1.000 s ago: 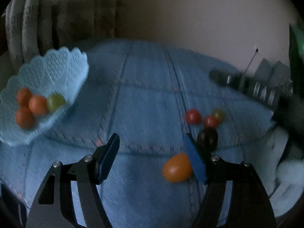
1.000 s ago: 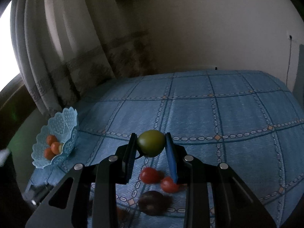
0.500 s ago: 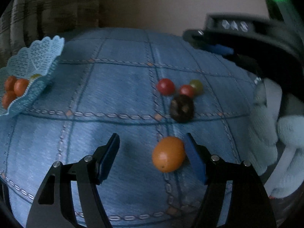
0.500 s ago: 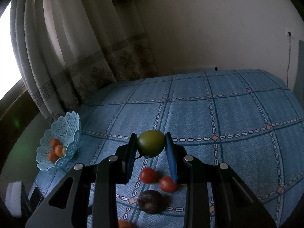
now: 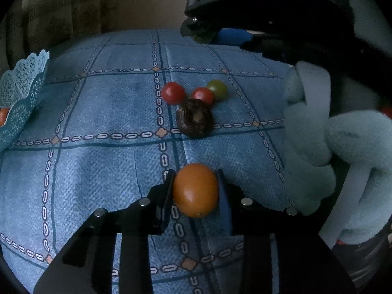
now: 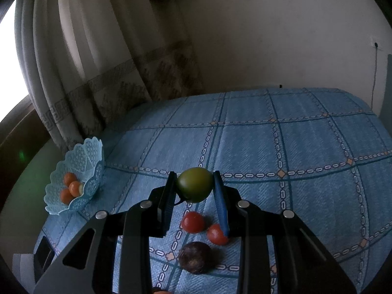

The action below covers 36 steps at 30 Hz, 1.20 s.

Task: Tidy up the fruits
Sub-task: 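Carry the orange into the blue basket and open the left tool while the right tool carries the green tomato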

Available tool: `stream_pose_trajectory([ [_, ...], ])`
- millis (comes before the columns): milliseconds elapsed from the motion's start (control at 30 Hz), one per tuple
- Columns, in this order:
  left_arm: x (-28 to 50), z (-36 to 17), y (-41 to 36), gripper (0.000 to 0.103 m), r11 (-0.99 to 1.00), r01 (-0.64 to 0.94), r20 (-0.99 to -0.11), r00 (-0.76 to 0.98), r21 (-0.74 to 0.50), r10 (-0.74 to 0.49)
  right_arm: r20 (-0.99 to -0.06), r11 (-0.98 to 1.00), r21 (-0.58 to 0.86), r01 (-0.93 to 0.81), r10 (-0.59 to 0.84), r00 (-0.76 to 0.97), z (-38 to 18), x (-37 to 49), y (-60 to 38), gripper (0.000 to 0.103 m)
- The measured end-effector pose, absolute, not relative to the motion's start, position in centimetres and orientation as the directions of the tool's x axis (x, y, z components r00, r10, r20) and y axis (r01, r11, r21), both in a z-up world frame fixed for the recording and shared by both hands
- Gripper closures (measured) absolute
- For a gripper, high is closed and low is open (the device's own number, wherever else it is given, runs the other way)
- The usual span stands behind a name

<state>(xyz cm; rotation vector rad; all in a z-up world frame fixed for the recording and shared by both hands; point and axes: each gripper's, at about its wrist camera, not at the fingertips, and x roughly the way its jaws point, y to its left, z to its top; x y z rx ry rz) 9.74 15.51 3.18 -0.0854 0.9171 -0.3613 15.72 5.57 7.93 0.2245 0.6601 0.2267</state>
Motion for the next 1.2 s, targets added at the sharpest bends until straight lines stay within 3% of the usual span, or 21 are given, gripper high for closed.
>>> stream_pose_trajectory([
  [667,10.7,9.8,29.4,0.070,0.985,-0.141,-0.603,0.796,-0.099,0.053,-0.606,0.948,0.252,-0.193,0.310,0.733,6.6,15.4,8.4,0.073],
  [1200,11.0,9.6,35.3,0.070,0.960,-0.255,-0.604,0.786,-0.118,0.135,-0.619,0.943,0.213,-0.255,0.332,0.712,7.2,15.7,12.9,0.073],
])
